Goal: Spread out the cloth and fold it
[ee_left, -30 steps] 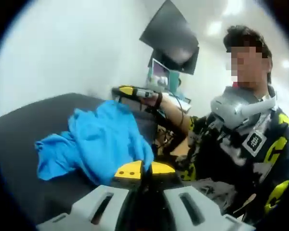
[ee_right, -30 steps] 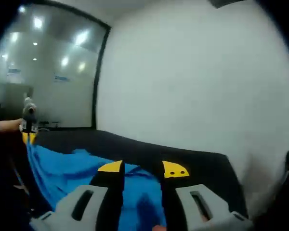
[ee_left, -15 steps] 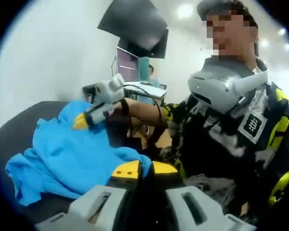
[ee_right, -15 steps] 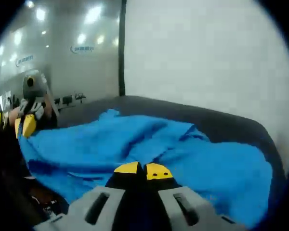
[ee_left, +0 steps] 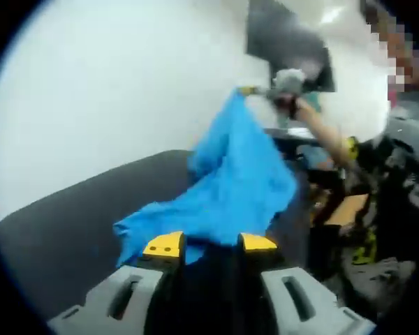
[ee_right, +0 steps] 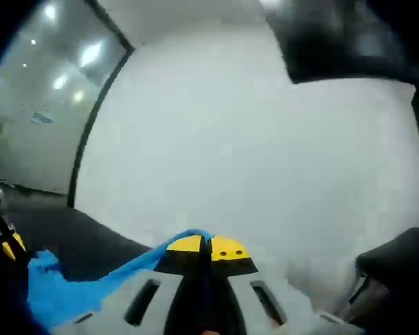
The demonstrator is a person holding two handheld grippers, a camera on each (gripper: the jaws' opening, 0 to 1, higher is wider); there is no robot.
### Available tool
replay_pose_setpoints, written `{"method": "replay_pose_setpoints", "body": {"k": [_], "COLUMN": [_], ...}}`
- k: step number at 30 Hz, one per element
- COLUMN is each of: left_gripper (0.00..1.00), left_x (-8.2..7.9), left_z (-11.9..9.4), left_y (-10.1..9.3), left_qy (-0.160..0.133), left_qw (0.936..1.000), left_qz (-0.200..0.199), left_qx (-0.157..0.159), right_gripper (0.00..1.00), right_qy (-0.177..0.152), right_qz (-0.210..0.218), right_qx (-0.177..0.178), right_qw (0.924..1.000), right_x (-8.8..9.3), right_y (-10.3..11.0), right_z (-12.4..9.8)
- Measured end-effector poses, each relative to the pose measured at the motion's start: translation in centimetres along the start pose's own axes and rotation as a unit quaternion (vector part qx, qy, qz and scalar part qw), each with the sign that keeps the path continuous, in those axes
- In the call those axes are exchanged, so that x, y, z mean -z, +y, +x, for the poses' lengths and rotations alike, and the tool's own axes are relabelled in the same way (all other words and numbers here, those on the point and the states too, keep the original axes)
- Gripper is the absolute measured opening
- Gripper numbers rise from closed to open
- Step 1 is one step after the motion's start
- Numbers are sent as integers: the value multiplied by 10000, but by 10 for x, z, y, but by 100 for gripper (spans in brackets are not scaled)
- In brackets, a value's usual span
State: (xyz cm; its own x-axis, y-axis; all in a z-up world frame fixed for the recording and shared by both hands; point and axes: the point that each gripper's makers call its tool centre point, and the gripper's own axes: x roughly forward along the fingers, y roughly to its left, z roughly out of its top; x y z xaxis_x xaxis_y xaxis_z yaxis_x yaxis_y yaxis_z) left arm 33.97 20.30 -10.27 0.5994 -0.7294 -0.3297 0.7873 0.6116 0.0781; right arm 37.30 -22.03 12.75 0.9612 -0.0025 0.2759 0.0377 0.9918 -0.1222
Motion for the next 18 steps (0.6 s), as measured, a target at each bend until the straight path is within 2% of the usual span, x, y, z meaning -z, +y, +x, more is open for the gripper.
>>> {"method": "replay_pose_setpoints", "body": {"k": [2, 4, 5, 6, 8, 9, 10, 11, 12, 13, 14, 15, 16, 17, 18], "left_gripper": [36, 38, 40, 44, 52, 56, 52, 39, 18, 11, 8, 6, 6, 6, 6], "left_x": [7, 18, 25, 30, 31, 31, 30, 30, 31, 28, 19, 3, -25, -53, -76], "left_z": [6, 13, 18, 24, 37, 42, 46, 48, 50, 51, 51, 45, 37, 26, 11], "left_y": [22, 35, 37, 32, 17, 16, 13, 14, 18, 19, 16, 16, 15, 11, 4], "left_qy": [106, 295, 412, 513, 431, 428, 428, 473, 587, 660, 625, 449, -31, -534, -860], "left_qw": [9990, 9974, 9968, 9965, 9968, 9973, 9987, 9987, 9974, 9969, 9976, 9983, 9982, 9951, 9895], "left_qz": [-84, -216, -365, -511, -674, -586, -245, -55, 148, 110, -43, -277, -550, -829, -1154], "left_qx": [-433, -622, -583, -409, -52, -114, -87, -169, -384, -412, -279, -256, -246, -108, 130], "right_gripper": [0, 0, 0, 0, 0, 0, 0, 0, 0, 0, 0, 0, 0, 0, 0], "right_qy": [-122, -6, 67, 135, 179, 197, 207, 219, 249, 268, 266, 254, 238, 223, 223], "right_qz": [-53, -292, -381, -424, -430, -424, -410, -415, -442, -478, -513, -543, -546, -531, -499], "right_qx": [311, 467, 466, 472, 538, 549, 552, 542, 523, 508, 502, 481, 447, 408, 390], "right_qw": [9994, 9985, 9982, 9979, 9975, 9974, 9974, 9974, 9973, 9972, 9971, 9970, 9972, 9975, 9977], "right_x": [-4, 2, 7, 12, 18, 20, 22, 23, 24, 24, 24, 22, 20, 18, 16], "right_y": [-16, -24, -24, -25, -29, -30, -30, -29, -27, -27, -27, -28, -28, -29, -31], "right_z": [-5, -7, -6, -5, -4, -4, -4, -4, -3, -3, -3, -4, -5, -7, -8]}}
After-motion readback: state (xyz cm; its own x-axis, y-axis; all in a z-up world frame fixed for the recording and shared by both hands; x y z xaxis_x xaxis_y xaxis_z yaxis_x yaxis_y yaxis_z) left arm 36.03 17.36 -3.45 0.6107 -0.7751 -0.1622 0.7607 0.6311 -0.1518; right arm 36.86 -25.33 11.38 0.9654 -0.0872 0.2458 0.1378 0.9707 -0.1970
